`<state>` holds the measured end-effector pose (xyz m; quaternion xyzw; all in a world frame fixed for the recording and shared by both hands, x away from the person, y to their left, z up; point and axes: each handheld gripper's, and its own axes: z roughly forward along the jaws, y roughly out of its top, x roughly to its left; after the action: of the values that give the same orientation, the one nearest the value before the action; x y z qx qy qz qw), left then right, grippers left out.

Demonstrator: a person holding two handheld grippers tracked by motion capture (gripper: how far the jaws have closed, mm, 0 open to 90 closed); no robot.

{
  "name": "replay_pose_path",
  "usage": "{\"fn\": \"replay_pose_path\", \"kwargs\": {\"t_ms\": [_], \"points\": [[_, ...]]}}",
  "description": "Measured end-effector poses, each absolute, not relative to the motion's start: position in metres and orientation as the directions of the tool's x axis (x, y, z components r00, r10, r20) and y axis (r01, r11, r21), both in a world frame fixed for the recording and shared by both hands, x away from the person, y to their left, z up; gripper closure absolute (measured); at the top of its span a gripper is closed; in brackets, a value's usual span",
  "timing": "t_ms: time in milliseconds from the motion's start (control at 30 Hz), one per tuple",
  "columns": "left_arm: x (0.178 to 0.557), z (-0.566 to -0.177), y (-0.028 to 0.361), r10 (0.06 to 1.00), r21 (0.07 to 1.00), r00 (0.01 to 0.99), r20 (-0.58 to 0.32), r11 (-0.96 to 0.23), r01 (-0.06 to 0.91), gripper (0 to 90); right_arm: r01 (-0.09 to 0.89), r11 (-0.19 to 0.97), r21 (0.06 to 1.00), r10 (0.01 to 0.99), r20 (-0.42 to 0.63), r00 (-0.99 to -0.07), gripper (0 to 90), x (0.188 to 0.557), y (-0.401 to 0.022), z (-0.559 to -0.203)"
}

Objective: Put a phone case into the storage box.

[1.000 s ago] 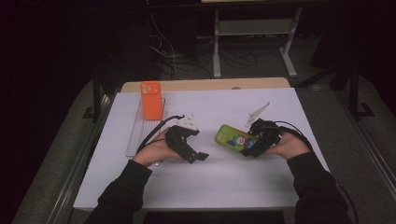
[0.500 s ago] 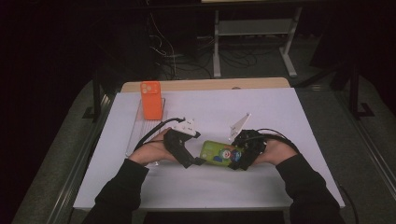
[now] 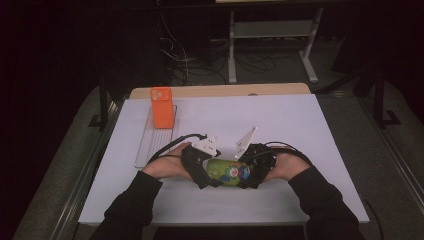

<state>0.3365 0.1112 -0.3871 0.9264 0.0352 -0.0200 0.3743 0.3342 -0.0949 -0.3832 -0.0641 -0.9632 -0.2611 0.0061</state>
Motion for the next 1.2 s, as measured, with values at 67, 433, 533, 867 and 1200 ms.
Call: {"fn": "replay_pose_path", "kwargs": {"t_ms": [67, 433, 533, 867, 1200], "points": [[0.336, -0.389, 0.109, 0.044, 0.682, 0.998, -0.051, -0.728, 0.067, 0.0, 0.114, 0.856, 0.504, 0.108, 0.041, -0.993, 15.0, 0.333, -0.093, -0.383], [0.330, -0.398, 0.100, 0.008, 0.648, 0.998, -0.059, -0.760, 0.045, 6.6, 0.079, 0.849, 0.523, 0.066, 0.044, -0.997, 15.0, 0.328, -0.086, -0.380], [0.329, -0.398, 0.099, 0.005, 0.646, 0.998, -0.061, -0.762, 0.044, 7.2, 0.080, 0.850, 0.521, 0.068, 0.043, -0.997, 15.0, 0.327, -0.084, -0.379], [0.330, -0.398, 0.100, -0.016, 0.648, 0.997, -0.079, -0.760, 0.039, 12.1, 0.070, 0.847, 0.528, 0.058, 0.038, -0.998, 15.0, 0.327, -0.084, -0.377], [0.330, -0.397, 0.100, -0.034, 0.648, 0.997, -0.067, -0.761, 0.018, 14.2, 0.072, 0.845, 0.530, 0.063, 0.034, -0.997, 14.6, 0.326, -0.084, -0.377]]}}
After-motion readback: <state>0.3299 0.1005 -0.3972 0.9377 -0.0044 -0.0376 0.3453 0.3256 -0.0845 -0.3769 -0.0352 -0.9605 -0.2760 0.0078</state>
